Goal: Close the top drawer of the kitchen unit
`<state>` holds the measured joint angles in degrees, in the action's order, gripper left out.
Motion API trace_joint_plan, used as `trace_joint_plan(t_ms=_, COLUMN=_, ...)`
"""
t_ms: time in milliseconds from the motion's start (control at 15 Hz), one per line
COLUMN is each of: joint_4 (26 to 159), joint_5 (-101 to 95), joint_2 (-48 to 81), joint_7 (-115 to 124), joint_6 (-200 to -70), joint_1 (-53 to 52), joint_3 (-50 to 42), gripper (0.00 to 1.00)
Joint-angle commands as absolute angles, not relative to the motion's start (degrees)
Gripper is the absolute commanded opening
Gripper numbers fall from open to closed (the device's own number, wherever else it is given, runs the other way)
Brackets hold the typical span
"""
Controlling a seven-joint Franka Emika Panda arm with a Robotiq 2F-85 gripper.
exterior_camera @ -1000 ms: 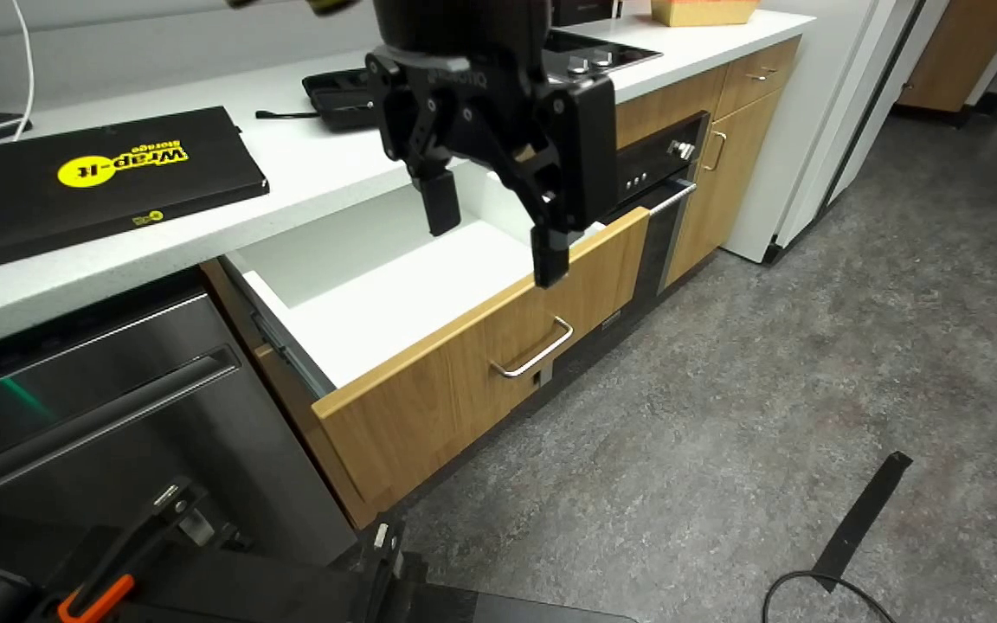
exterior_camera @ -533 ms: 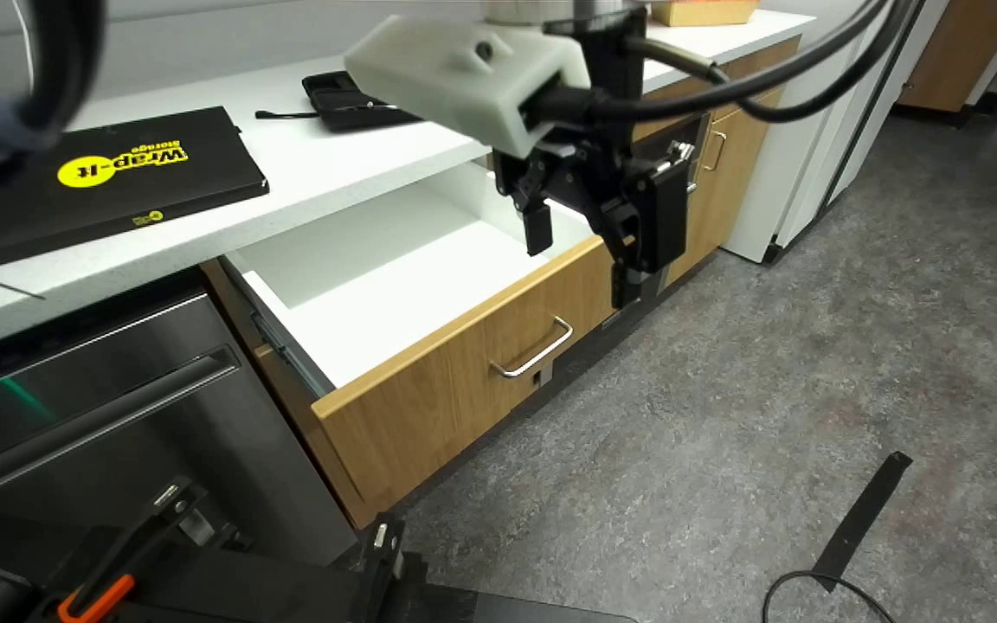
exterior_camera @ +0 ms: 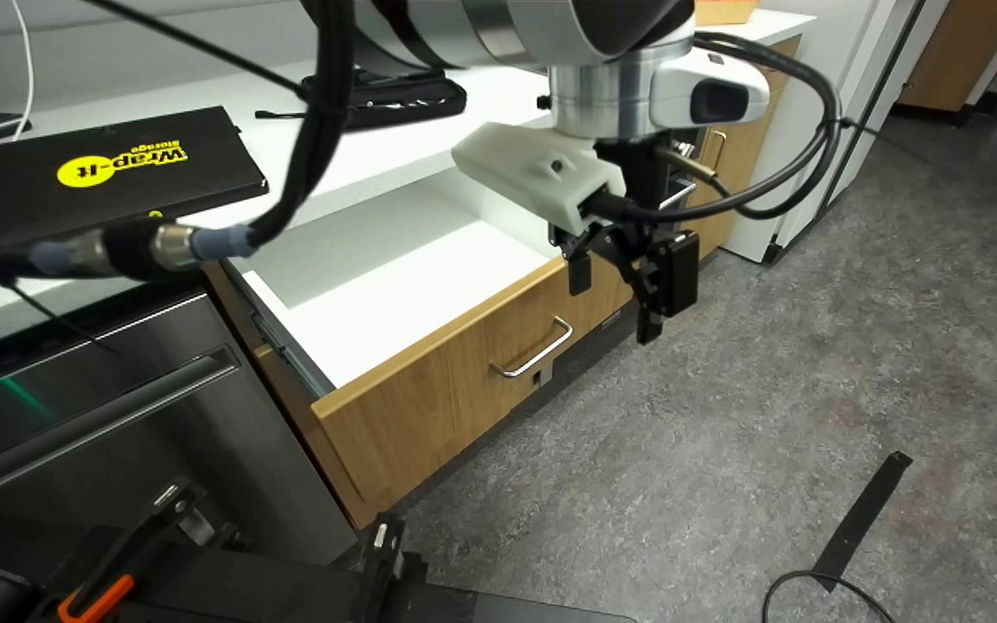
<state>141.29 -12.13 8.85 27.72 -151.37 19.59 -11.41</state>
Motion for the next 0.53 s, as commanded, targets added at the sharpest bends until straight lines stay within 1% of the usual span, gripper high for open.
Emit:
trace_joint_plan(t_ms=0, joint_4=136.0, joint_5=-8.6, joint_2=15.2, joint_7=26.1, joint_6=-149.5, joint_1=16.2, joint_3=-14.3, gripper=1.00)
trace_joint_plan(t_ms=67, joint_4=138.8, joint_5=-9.9, joint_2=12.7, joint_7=26.7, joint_6=-151.2, joint_1=15.3, joint_3=-15.5, gripper=1.00)
trace_joint_plan(t_ms=333, joint_4=137.2, joint_5=-8.5, joint_2=15.1, joint_7=26.2, joint_6=-151.1, joint_1=14.6, joint_3=-15.8, gripper=1.00)
trace_joint_plan(t_ms=467, joint_4=136.8, joint_5=-9.7, joint_2=17.1, joint_7=28.3, joint_6=-153.1, joint_1=13.5, joint_3=-17.1, gripper=1.00)
